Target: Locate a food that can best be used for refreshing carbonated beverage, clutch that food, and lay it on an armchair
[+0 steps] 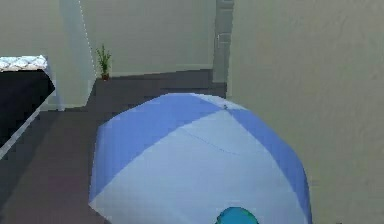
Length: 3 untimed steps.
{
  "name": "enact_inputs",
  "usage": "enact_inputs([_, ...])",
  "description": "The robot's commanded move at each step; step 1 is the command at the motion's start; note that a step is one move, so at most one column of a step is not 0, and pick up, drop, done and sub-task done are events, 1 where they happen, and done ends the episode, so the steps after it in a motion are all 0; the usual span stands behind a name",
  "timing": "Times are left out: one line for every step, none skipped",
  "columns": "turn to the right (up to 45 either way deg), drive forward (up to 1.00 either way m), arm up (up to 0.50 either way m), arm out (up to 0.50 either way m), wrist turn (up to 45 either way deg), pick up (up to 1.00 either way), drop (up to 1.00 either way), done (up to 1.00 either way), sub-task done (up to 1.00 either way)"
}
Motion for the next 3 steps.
enact_inputs([-45.0,0.0,0.0,0.0,0.0,0.0,0.0,0.0,0.0])
enact_inputs([-12.0,0.0,0.0,0.0,0.0,0.0,0.0,0.0,0.0])
enact_inputs([0.0,0.65,0.0,0.0,0.0,0.0,0.0,0.0,0.0])
